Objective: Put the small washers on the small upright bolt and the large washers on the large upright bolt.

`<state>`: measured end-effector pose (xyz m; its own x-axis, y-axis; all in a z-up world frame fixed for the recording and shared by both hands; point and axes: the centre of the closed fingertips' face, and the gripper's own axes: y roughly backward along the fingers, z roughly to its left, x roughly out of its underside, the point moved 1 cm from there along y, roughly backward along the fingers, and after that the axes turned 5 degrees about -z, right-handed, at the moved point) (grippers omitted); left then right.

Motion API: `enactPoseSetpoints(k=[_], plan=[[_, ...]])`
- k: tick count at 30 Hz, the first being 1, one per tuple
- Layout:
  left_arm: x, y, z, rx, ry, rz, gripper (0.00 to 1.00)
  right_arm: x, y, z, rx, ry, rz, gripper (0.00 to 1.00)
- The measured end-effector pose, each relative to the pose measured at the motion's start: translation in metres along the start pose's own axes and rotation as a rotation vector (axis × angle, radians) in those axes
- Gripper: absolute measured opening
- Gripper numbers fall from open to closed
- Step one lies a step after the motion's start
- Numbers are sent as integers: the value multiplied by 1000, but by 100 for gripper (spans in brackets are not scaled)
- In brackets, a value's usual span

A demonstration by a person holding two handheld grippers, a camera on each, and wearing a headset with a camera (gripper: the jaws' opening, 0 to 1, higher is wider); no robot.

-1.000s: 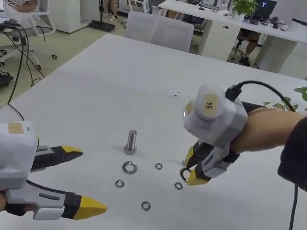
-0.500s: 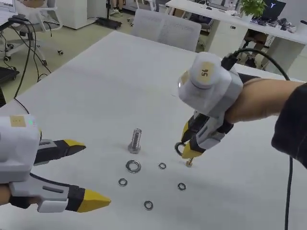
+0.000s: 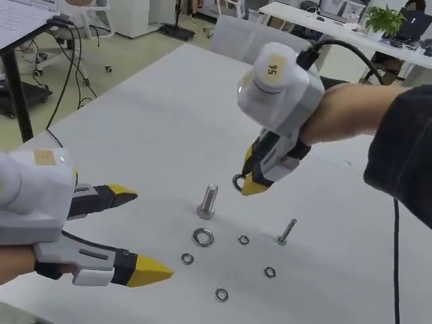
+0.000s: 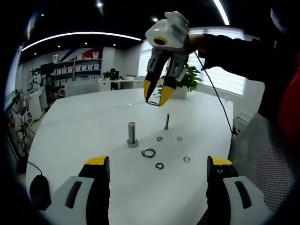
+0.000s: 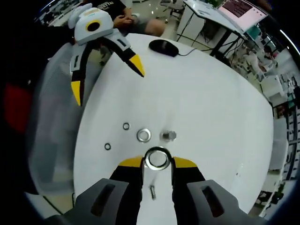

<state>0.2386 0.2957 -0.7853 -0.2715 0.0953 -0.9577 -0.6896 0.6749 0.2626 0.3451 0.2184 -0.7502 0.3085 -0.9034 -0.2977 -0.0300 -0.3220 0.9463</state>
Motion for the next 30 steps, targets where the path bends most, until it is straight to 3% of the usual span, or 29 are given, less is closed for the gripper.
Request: enactPoseSetpoints(k=[8, 25, 30], plan=[[-1, 3, 1, -11, 3, -9, 85, -15, -17, -15, -7, 18, -4, 23], [-4, 1, 4, -32, 14, -14, 85, -9, -51, -30, -49, 18, 33, 23], [-4, 1, 3, -34, 15, -9, 84, -7, -55, -27, -58, 20, 46, 23]])
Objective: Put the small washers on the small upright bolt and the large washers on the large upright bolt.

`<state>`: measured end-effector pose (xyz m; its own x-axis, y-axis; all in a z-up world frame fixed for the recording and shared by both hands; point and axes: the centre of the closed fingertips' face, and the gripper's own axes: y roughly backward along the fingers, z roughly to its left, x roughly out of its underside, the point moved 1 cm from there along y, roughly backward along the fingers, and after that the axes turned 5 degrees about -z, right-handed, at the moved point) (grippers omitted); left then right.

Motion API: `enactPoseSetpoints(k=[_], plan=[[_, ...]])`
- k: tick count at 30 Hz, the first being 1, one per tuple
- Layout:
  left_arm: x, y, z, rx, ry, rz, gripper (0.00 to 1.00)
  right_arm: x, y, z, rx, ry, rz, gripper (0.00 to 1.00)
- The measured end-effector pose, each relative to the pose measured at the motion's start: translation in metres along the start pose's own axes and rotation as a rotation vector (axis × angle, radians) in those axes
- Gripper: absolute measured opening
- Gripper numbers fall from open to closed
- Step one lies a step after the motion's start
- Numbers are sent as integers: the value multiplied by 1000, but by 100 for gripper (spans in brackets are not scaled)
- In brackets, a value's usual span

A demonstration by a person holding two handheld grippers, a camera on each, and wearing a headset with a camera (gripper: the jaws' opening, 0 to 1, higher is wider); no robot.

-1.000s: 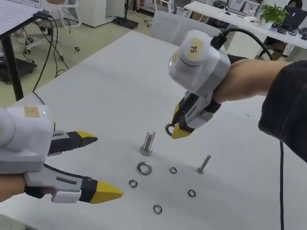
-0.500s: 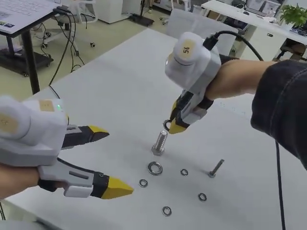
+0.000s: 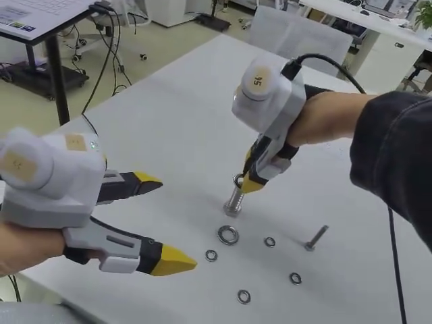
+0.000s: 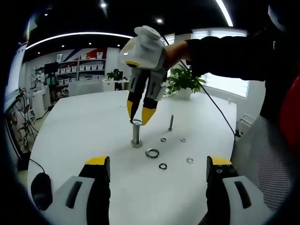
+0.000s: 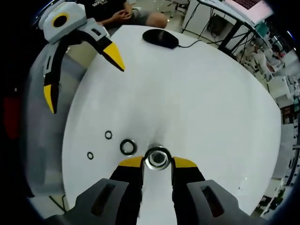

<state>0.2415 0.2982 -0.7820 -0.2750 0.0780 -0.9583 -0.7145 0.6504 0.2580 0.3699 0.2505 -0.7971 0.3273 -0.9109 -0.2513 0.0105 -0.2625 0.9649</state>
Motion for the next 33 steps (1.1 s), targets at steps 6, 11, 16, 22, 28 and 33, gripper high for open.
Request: enactPoseSetpoints(k=[6, 11, 16, 22, 28, 33], plan=[[1, -1, -1, 3, 2, 9, 84, 1, -3, 1, -10, -7, 4, 23], [2, -1, -1, 4, 4, 11, 84, 3, -7, 2, -12, -9, 6, 23], [3, -2, -1, 4, 6, 14, 84, 5, -13, 2, -18, -24, 3, 23], [3, -2, 0, 4, 9, 17, 84, 7, -20, 3, -27, -47, 1, 23], [4, -2, 1, 3, 11, 20, 84, 9, -27, 4, -32, -69, -6, 23], [4, -2, 2, 5, 14, 19, 84, 12, -34, 4, -28, -93, -8, 23]])
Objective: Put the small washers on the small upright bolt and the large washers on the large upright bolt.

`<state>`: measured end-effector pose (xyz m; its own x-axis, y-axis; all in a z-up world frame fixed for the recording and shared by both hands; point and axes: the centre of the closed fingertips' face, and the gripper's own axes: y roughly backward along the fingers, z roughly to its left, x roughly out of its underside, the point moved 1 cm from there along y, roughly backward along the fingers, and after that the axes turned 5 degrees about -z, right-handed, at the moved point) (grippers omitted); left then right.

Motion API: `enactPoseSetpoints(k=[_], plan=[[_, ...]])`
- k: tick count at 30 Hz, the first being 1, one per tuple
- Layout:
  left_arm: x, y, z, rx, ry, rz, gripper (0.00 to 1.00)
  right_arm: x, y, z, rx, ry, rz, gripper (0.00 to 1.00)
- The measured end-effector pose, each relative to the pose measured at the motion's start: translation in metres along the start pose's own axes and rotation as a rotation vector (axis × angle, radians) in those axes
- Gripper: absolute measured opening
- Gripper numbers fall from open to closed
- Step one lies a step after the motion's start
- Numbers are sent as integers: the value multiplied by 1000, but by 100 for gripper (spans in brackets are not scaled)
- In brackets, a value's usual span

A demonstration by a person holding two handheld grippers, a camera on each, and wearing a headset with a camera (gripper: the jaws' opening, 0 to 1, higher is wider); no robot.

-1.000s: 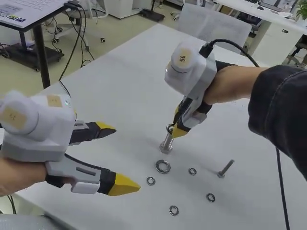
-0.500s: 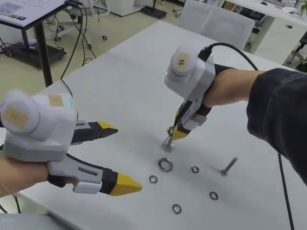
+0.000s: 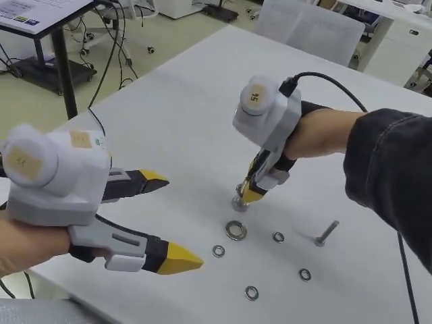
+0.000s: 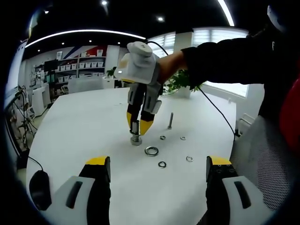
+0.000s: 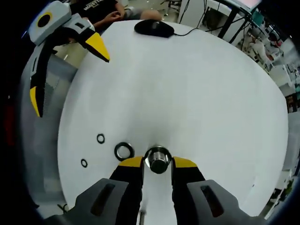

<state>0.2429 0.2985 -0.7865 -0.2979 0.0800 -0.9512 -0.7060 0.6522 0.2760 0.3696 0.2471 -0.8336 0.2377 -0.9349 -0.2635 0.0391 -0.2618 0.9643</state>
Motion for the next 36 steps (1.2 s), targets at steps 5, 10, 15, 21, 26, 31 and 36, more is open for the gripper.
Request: enactPoseSetpoints(k=[5, 10, 15, 21, 26, 31, 36], plan=[[0, 0, 0, 0, 1, 0, 84, 4, -9, -4, 7, -17, -4, 23], [0, 0, 0, 1, 3, 1, 84, 6, -18, -6, 6, -37, -14, 23], [1, 0, 0, 2, 4, 5, 84, 4, -20, -5, 13, -35, -15, 23], [2, 0, 0, 4, 4, 6, 84, 5, -21, -4, 15, -37, -18, 24], [2, 0, -1, 5, 3, 6, 84, 5, -20, -2, 19, -33, -29, 24], [2, 0, -1, 5, 1, 6, 84, 8, -18, 0, 22, -34, -25, 24], [1, 0, -1, 5, -1, 4, 84, 12, -15, -1, 25, -58, -37, 25]])
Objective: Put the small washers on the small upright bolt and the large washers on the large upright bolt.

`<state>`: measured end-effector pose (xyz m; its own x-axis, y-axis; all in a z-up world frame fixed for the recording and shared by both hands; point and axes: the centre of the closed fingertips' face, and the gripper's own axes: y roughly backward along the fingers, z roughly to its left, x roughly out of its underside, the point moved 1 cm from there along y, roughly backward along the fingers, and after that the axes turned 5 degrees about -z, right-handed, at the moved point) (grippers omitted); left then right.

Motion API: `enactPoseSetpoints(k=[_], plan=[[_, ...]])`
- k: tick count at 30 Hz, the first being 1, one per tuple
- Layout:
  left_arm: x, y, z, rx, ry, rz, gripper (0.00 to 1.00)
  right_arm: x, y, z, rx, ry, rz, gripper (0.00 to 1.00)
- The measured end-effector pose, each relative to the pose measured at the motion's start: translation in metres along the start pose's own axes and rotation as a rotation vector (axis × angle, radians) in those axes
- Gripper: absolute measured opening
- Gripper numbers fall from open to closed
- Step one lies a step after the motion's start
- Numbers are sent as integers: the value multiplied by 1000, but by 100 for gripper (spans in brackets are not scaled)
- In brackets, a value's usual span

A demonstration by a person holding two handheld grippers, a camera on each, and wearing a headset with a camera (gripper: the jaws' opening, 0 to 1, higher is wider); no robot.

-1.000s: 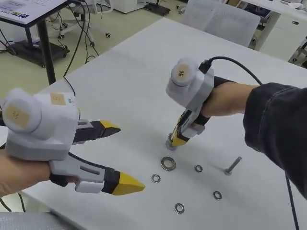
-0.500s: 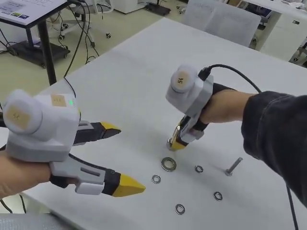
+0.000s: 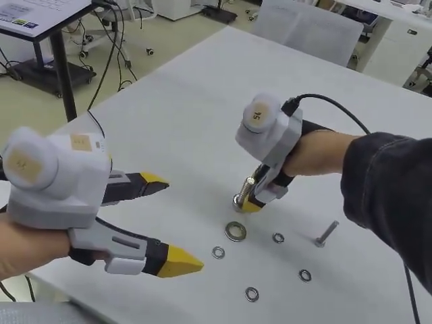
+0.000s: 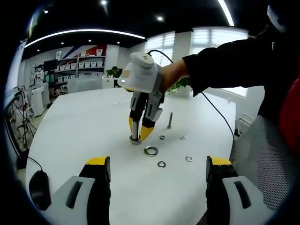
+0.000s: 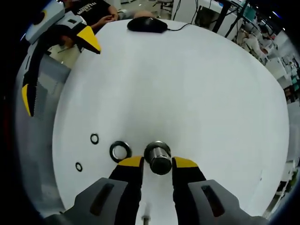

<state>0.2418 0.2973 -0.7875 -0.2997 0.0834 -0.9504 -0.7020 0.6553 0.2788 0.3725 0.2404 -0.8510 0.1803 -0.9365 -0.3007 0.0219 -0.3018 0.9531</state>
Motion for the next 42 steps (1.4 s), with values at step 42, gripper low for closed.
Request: enactPoseSetpoints(k=[42], plan=[[-15, -7, 6, 18, -46, -18, 84, 5, 10, 52, 18, -7, -98, 24]])
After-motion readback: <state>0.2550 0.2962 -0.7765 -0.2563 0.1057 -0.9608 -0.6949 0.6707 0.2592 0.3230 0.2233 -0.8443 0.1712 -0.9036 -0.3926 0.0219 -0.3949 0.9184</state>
